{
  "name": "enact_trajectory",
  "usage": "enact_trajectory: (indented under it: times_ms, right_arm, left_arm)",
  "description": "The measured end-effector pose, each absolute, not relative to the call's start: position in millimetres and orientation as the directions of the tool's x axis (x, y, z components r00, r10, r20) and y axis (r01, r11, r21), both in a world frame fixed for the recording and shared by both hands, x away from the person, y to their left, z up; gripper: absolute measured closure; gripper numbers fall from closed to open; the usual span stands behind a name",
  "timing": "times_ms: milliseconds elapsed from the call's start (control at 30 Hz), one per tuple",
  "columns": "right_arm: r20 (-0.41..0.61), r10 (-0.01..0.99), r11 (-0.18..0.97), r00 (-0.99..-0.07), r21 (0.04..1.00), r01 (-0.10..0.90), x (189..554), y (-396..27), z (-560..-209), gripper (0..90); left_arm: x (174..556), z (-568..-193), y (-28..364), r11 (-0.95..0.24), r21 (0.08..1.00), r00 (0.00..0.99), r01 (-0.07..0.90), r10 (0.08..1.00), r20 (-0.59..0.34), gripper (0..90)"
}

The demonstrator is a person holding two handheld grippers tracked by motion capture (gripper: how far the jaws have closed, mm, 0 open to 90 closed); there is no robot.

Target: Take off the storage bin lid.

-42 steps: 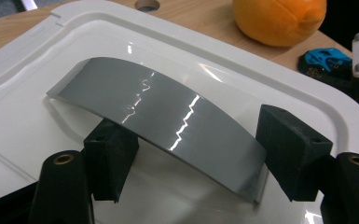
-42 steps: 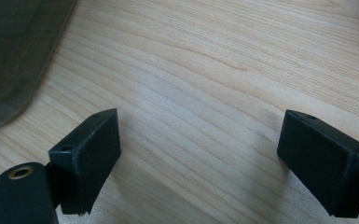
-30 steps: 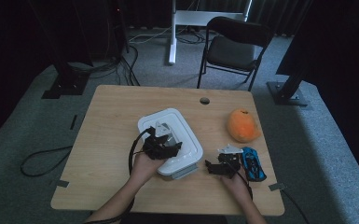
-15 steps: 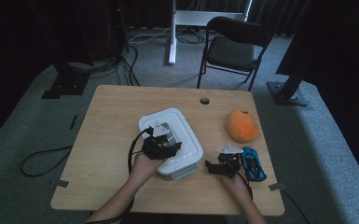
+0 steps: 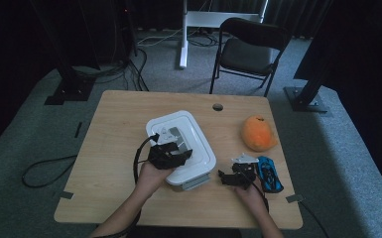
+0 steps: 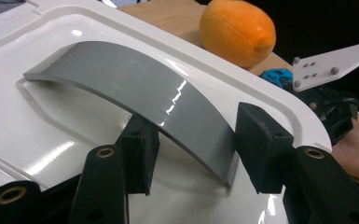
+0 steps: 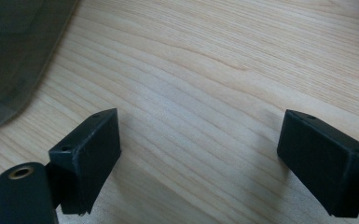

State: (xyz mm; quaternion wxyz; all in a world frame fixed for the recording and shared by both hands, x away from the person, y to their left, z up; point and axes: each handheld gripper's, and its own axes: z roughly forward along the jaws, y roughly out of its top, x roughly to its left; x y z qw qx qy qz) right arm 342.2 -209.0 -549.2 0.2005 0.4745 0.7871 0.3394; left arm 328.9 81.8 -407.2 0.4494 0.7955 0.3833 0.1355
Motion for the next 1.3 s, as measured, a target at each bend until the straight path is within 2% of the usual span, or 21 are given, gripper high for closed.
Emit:
enact_trajectory:
  times_ms: [1300]
  right_arm:
    - [0.006,0.883,0.320,-0.470,0.725,0.610,342,-209,-549,12.4]
  left_arm:
    - [313,-377,129,-0.301,0.843,0.668,0.446,0.739,-0.089,52.6]
